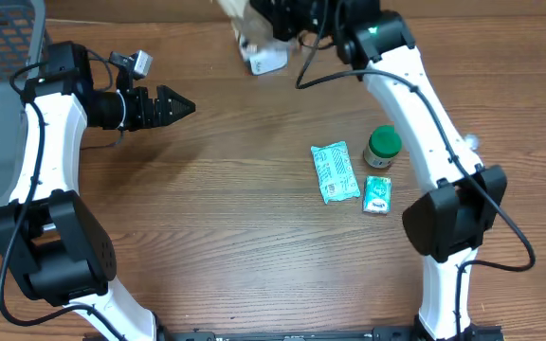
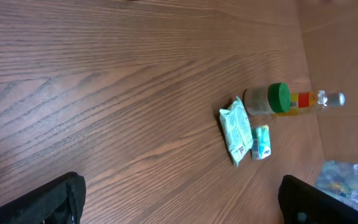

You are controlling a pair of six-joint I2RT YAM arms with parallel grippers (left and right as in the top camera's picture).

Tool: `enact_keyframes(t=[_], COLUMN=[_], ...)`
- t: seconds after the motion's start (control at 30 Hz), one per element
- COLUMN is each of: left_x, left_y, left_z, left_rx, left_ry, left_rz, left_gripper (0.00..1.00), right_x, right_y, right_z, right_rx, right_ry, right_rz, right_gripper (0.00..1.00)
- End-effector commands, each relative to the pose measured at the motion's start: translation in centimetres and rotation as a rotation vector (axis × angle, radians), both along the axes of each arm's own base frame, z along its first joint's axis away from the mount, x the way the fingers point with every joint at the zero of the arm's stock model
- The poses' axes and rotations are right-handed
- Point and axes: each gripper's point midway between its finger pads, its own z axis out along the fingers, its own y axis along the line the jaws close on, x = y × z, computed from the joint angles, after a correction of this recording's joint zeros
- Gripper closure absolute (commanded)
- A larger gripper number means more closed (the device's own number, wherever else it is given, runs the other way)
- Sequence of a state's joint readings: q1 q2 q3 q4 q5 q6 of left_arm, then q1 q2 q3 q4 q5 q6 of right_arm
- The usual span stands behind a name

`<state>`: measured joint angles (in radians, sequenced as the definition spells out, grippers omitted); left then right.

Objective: Scan the item barcode

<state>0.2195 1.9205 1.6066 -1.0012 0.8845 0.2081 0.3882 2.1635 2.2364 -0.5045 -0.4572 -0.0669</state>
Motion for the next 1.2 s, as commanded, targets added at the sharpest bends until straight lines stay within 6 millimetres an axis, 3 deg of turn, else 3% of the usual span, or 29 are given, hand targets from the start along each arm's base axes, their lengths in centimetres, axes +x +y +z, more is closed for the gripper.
enact_keyframes(t=[0.0, 0.13, 0.27, 0.4, 0.57, 0.87, 1.17], left_x=[0.3, 0.3, 0.4, 0.3, -0.1, -0.3, -0.3], left_y=[-0.1, -0.1, 1.2, 5.7, 9.5, 10.3, 10.3], left_z=[0.6, 0.6, -0.7, -3.7, -5.0, -5.1, -5.1], left_rx=[0.005, 0.006, 0.107, 0.405, 0.628, 0.674, 0.674], left_ry=[-0.011, -0.011, 0.011, 0.075, 0.124, 0.133, 0.134], left_rz=[0.004, 0.004, 0.033, 0.118, 0.182, 0.195, 0.195], left_gripper=[0.01, 0.00, 0.00, 0.00, 0.00, 0.01, 0.01], right_x=[1.6, 2.9, 5.1, 9.0, 11.3, 12.4, 11.4], right_y=[0.2, 1.6, 2.8, 2.0, 1.7, 2.4, 4.1], right_z=[2.7, 2.7, 0.6, -2.9, -5.0, -11.5, -13.4], right_rx=[-0.269, -0.287, -0.259, -0.293, -0.333, -0.314, -0.152], right_ry=[-0.349, -0.461, -0.510, -0.595, -0.742, -0.649, -0.444], right_rz=[-0.129, -0.139, -0.154, -0.254, -0.345, -0.338, -0.347], right_gripper=[0.96, 0.96, 0.96, 0.96, 0.96, 0.96, 0.96])
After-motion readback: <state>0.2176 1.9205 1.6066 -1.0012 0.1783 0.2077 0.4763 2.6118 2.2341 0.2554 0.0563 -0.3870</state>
